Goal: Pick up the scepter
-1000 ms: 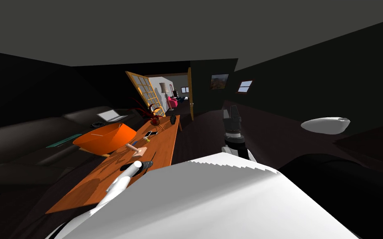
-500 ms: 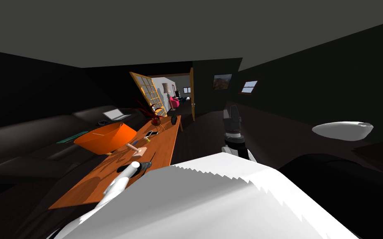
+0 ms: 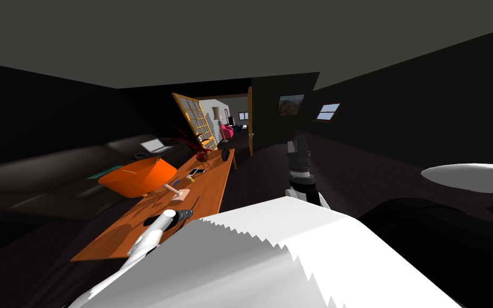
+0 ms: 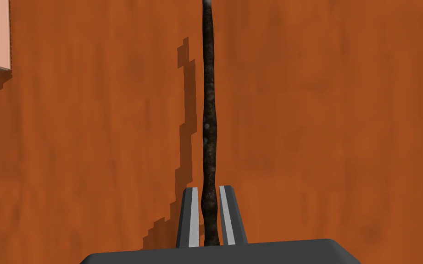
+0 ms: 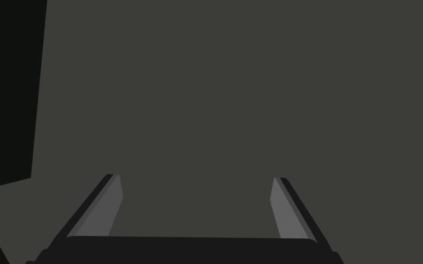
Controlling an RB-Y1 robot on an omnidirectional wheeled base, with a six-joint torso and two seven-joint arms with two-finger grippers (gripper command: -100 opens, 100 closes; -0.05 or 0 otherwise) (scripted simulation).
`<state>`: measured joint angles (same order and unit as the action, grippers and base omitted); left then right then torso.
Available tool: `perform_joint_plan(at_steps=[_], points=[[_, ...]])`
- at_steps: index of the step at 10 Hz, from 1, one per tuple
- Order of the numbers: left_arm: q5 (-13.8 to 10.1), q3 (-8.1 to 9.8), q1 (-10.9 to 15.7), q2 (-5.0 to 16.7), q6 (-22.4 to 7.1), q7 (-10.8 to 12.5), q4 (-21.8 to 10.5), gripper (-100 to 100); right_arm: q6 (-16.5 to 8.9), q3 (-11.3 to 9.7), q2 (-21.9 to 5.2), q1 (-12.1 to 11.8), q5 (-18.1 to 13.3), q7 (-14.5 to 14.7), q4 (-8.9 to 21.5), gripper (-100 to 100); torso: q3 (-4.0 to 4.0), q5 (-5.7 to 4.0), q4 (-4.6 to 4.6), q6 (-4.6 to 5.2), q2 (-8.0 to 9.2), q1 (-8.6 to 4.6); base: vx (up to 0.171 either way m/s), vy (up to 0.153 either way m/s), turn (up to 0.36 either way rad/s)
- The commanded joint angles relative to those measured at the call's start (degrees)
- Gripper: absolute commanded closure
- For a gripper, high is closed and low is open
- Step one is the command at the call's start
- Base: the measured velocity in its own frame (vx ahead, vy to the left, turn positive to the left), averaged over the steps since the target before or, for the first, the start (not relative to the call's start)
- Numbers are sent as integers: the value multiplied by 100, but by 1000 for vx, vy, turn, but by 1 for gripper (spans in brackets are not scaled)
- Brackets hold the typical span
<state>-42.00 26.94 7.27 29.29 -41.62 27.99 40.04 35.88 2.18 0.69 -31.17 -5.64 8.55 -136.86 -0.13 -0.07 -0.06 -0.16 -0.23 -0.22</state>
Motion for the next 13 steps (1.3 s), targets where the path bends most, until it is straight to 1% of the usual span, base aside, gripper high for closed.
perform_joint_plan(at_steps=[1, 2, 3, 4, 5, 6, 7, 8, 9, 10, 11, 12, 13], points=[[45, 255, -22, -22, -106, -272, 43, 100, 0, 0, 0, 0, 0, 0, 0, 0, 0, 0, 0, 0, 0, 0, 50, -55, 64], [115, 445, -18, -56, -258, -465, 51, 100, 0, 0, 0, 0, 0, 0, 0, 0, 1, -1, 2, 5, 1, 0, 67, -49, 103], [115, 589, -18, -56, -258, -606, 51, 100, 0, 0, 0, 0, 0, 0, 0, 0, -1, -1, 0, 1, -3, 0, 50, -38, 62], [186, 770, -14, -90, -410, -758, 59, 100, 0, 0, 0, 1, 0, 0, 0, 0, 1, -1, 2, 5, 1, 5, 71, -51, 100], [186, 923, -14, -90, -410, -914, 59, 100, 0, 0, 0, 0, 0, 0, 0, 0, -2, 0, 0, 2, -5, 1, 59, -47, 55], [257, 1106, -11, -124, -562, -1074, 67, 100, 0, 0, 0, 0, 0, 0, 0, 0, 0, -1, 1, 4, -2, 3, 63, -45, 100], [257, 1256, -11, -124, -562, -1235, 67, 100, 0, 0, 0, 0, 0, 0, 0, 0, -1, 0, 1, 2, -3, 2, 49, -46, 60], [328, 1443, -7, -158, -715, -1415, 75, 100, 0, 0, 0, 1, 0, 0, 0, 0, 1, 0, 2, 4, 1, 4, 58, -55, 103], [328, 1590, -7, -158, -715, -1597, 75, 100, 0, 0, 0, 0, 0, 0, 0, 0, 0, 0, 1, 2, -1, 0, 53, -50, 63], [399, 1769, -3, -192, -867, -1746, 83, 100, 0, 0, 0, 1, 0, 0, 0, 0, 1, -1, 3, 6, 0, 1, 66, -52, 119], [399, 1923, -3, -192, -867, -1902, 83, 100, 0, 0, 0, 0, 0, 0, 0, 0, 0, -1, 1, 0, -2, 0, 49, -49, 64], [387, 1819, 7, -179, -836, -1789, 57, 100, 0, 0, 0, 1, 0, 0, 0, 0, 2, -1, 3, 5, 2, 3, 14, -18, 7], [388, 1838, 9, -177, -843, -1828, 50, 0, 0, 0, 0, 1, 0, 0, 0, 0, 7, 1, 5, 7, 10, 11, 0, 0, 0]])
